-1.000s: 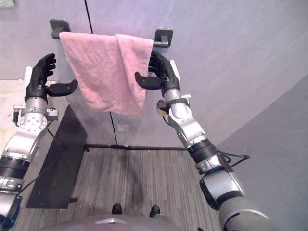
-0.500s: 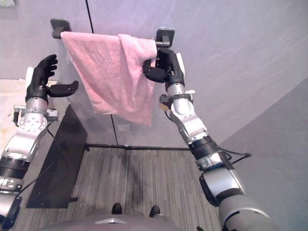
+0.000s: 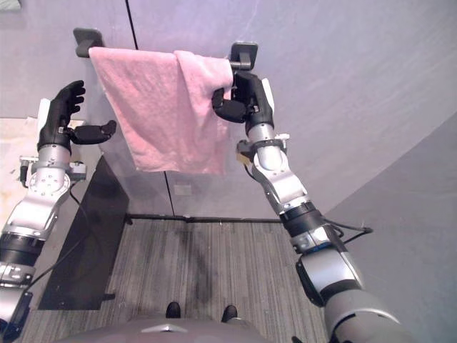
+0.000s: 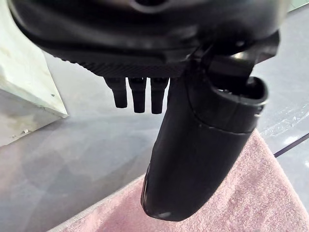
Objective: Organize the bathroom.
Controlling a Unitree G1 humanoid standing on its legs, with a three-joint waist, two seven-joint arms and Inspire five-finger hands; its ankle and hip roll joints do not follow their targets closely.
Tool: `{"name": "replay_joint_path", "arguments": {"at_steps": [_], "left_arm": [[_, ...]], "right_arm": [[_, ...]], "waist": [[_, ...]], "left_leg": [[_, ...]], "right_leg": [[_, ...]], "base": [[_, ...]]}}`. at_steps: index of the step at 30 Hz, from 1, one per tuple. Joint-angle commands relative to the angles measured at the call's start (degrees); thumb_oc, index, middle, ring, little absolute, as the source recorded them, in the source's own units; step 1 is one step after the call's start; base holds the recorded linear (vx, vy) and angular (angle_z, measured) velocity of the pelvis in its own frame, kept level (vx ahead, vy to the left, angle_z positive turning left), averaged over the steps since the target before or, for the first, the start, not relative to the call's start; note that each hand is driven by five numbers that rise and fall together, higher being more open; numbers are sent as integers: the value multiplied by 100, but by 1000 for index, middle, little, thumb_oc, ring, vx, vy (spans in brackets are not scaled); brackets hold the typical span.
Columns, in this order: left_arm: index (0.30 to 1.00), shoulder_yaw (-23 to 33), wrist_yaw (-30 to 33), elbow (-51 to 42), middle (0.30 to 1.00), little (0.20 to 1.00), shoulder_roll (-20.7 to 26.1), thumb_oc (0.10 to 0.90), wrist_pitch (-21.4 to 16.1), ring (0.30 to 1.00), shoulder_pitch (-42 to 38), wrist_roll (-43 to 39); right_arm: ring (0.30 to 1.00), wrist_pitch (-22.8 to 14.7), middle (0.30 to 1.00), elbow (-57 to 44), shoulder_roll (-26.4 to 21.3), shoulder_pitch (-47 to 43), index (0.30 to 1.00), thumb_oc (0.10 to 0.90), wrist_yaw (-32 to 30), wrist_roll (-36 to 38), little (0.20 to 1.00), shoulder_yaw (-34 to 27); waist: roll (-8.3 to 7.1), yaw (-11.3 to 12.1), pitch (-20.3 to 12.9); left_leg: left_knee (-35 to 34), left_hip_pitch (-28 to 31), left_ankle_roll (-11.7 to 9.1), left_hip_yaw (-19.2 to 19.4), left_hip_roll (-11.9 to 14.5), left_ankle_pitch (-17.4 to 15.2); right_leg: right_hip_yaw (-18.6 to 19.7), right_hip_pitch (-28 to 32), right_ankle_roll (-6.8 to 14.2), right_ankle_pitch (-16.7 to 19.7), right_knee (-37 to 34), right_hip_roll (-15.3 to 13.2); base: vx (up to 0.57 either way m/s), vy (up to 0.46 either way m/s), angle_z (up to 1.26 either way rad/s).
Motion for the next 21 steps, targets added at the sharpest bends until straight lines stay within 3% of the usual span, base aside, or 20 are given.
{"name": "replay_joint_path", "arguments": {"at_steps": [1, 7, 19, 21], "left_arm": [[900, -32, -128, -253, 900, 900, 285, 800, -688, 900, -385, -433], [900, -291, -360, 151, 900, 900, 85, 800, -520, 900, -907, -1168], [900, -512, -298, 761, 900, 900, 83, 800, -821, 900, -1407, -1417], [709, -480, -219, 775, 709, 709, 52, 673, -806, 709, -1402, -1481]], "right_arm": [[300, -752, 300, -277, 7, 41, 300, 400, 86, -205, 300, -297], [300, -854, 300, -333, 108, 144, 300, 400, 131, -296, 300, -232], [300, -918, 300, -292, 124, 117, 300, 400, 279, -217, 300, -153], [300, -902, 300, -315, 126, 143, 300, 400, 309, -234, 300, -147]], "waist": [[128, -124, -759], [173, -267, -756], [234, -406, -772], [230, -412, -777]], "left_leg": [[-10, 138, -79, 285, 104, -346], [-10, 142, -89, 326, 100, -336], [-10, 130, -101, 416, 98, -338], [-10, 137, -100, 423, 98, -339]], "right_leg": [[-276, 169, 568, -47, 27, -563], [-223, 149, 584, -37, 16, -547], [-148, 124, 591, -76, -26, -510], [-141, 130, 591, -84, -28, -507]], "base": [[0, 0, 0], [0, 0, 0], [-2, 2, -3], [0, 0, 0]]}}
